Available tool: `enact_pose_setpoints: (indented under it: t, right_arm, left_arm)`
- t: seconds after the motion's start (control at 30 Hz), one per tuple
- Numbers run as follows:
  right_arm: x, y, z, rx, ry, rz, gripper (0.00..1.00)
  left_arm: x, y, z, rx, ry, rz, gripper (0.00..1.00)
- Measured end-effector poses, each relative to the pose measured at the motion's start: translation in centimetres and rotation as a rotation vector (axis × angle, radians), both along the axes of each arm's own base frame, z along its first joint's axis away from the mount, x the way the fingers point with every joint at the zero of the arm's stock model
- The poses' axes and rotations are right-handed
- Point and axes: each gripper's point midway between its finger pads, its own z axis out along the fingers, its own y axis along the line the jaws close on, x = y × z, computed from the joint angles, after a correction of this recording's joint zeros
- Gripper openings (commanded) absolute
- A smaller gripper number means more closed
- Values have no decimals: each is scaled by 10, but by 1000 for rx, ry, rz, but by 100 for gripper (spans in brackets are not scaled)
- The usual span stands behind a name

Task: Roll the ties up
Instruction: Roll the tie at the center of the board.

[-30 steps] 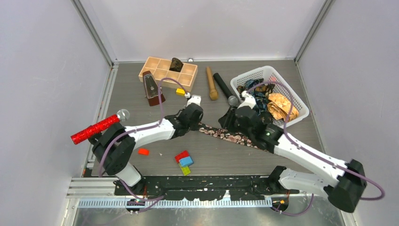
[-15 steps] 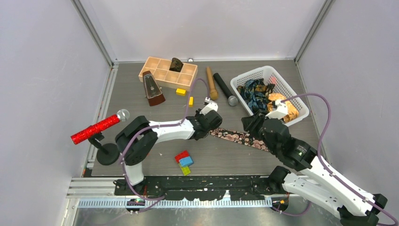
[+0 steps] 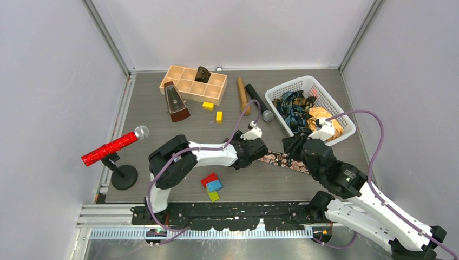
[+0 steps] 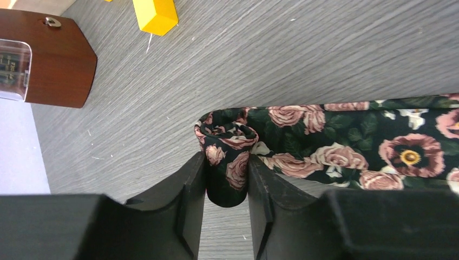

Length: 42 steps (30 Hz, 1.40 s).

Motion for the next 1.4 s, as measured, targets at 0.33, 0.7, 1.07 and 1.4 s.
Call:
enact_pose_setpoints:
  t: [0.33,0.7,1.07,1.4]
  right_arm:
    - [-2,-3,-8,-10,19,-7,39]
    - [-4,-4,-9,-3,21,-12,39]
    - [-5,-5,-11,0,23,-13,39]
    - [-5,-7,-13,-5,28,-18,39]
  left_arm:
    - [-12,-17,9,28,-28,-43,49]
    - [-17,-25,10,33,-29,-56,47]
    - [-22,-31,-1,1,15,-66,42]
    - [-23,-38,-6,-23,38,-78,31]
